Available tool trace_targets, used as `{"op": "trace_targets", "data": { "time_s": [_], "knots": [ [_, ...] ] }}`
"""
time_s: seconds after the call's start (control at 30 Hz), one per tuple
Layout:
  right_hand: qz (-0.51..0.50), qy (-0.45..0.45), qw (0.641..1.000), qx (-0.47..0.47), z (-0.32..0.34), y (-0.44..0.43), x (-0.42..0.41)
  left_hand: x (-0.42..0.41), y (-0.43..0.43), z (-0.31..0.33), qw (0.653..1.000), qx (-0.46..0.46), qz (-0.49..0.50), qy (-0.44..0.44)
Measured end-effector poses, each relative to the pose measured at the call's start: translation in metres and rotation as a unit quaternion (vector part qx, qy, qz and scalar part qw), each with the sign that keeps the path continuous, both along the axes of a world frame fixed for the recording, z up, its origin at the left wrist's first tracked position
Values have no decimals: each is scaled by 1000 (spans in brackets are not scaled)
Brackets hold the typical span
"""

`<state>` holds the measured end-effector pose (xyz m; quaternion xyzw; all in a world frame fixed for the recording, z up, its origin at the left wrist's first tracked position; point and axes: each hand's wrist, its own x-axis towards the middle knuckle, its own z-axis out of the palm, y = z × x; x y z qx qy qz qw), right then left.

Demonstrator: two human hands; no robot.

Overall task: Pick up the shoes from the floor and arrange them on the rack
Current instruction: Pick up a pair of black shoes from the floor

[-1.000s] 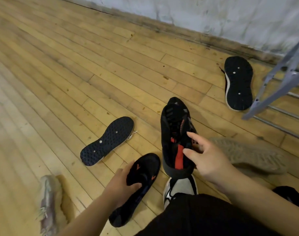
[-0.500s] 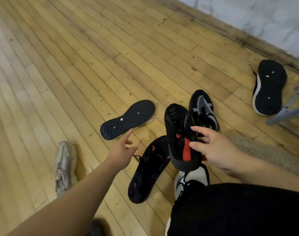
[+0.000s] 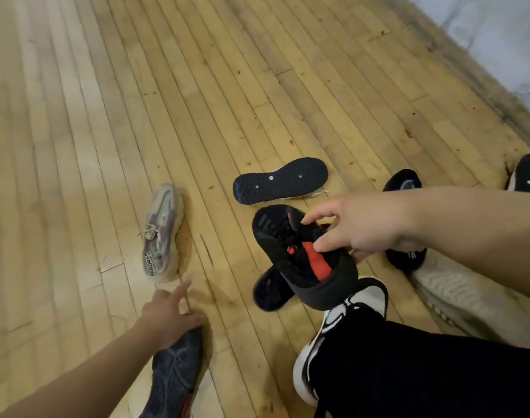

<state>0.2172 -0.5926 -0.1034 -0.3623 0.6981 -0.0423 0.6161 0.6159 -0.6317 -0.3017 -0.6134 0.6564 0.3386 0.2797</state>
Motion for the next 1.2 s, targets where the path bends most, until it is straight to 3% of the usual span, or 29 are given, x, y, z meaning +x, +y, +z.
{"op": "trace_targets", "data": {
  "time_s": [0.07,0.13,0.33,0.47,0.57,0.67,0.77,0.83,0.9,1.0,1.13,1.2],
  "knots": [
    [-1,0,1000,11,-2,-1,18,19,24,-11,997,52,1,-65],
    [3,0,1000,1,-6,3,37,28,47,-20,994,74,24,-71],
    [-38,-10,999,-16,-12,24,50,5,68,-21,998,2,20,-52],
    [-53,-1,999,-7,-13,35,31,-19,33,5,995,-29,15,97],
    [-76,28,997,-6,-18,40,15,-51,-14,33,971,16,18,236],
    [-101,49,994,1,-27,45,-1,-84,-45,43,931,9,115,346],
    [-77,83,994,0,-29,45,-14,-106,-51,36,941,-160,137,265],
    [-49,104,993,-1,-27,45,-21,-114,-40,27,953,-140,131,233],
    [-41,128,991,-13,-24,46,-26,-115,-26,13,981,-111,47,151],
    [-68,128,989,-15,-26,47,-28,-117,-12,-1,985,-153,-39,64],
    [-50,131,990,-16,-25,44,-27,-132,-17,13,980,-113,87,142],
    [-53,126,990,-15,-21,40,-25,-134,-28,28,947,-93,208,227]
  ]
}}
